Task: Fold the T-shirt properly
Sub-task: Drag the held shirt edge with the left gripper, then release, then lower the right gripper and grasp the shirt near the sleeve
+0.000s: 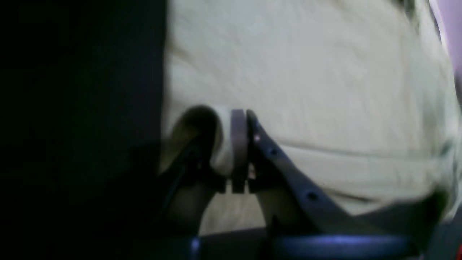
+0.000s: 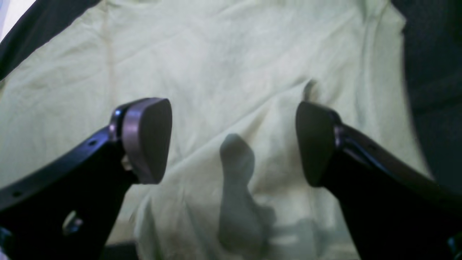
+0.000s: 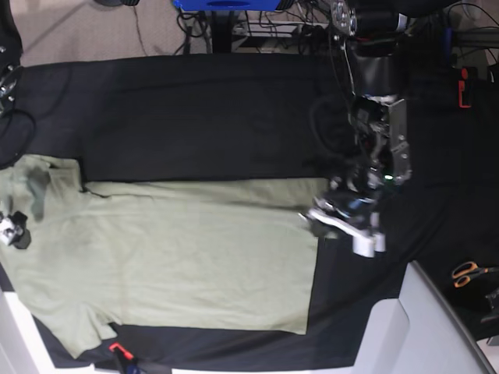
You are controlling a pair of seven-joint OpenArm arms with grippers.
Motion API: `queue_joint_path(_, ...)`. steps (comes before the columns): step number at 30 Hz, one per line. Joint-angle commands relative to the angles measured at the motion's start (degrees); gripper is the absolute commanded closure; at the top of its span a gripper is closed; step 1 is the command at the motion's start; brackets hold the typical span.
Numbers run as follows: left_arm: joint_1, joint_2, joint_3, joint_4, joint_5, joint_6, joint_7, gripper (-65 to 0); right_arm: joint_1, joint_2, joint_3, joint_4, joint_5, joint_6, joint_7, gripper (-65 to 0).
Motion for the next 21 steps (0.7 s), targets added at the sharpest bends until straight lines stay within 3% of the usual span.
queue_joint_path(1,-1.1,-0.4,-1.9,3.2,-2.4,-0.3,-1.6,-6.7,-0.3,1.6,0.3,3.0,1.1,0.5,1.9,-50.9)
queue_joint_path(3,2.1,-0.8,-5.6,8.6,-7.6,-0.5,-1.3,-19.9,-3.6,1.0,0.5,9.1,1.1,0.5,1.3,-50.9)
queue_joint_path(5,6.5,-1.5,-7.8,15.1,-12.6,-0.5,-1.2,-29.1,-8.3,-1.3,3.6,16.3,1.1,0.5,-1.9,-50.9)
queue_joint_path(8,14.9,-4.9,-6.0,21.5,-17.9,-0.5,-1.3,-36.7,-14.6,-7.6,13.1,29.2,1.1,0.5,-10.1,-51.0)
queue_joint_path(11,19.1,-8.0,-0.5,22.0,-17.9,-0.5,-1.4,-37.8,-18.6,-12.8,17.5,36.8,1.1,0.6,-15.1,-51.2)
queue_joint_path(16,24.0,-9.7,1.6,22.0,-17.9,-0.5,-1.5,-37.7,-20.6,-18.1,20.3,36.4,1.1,0.6,-16.8,-51.0)
queue_joint_path(21,29.3,-12.0,2.0,22.0,-17.9,-0.5,-1.5,-37.5,-17.4,-17.7,23.1,25.6,1.1,0.9,-15.7,-51.0)
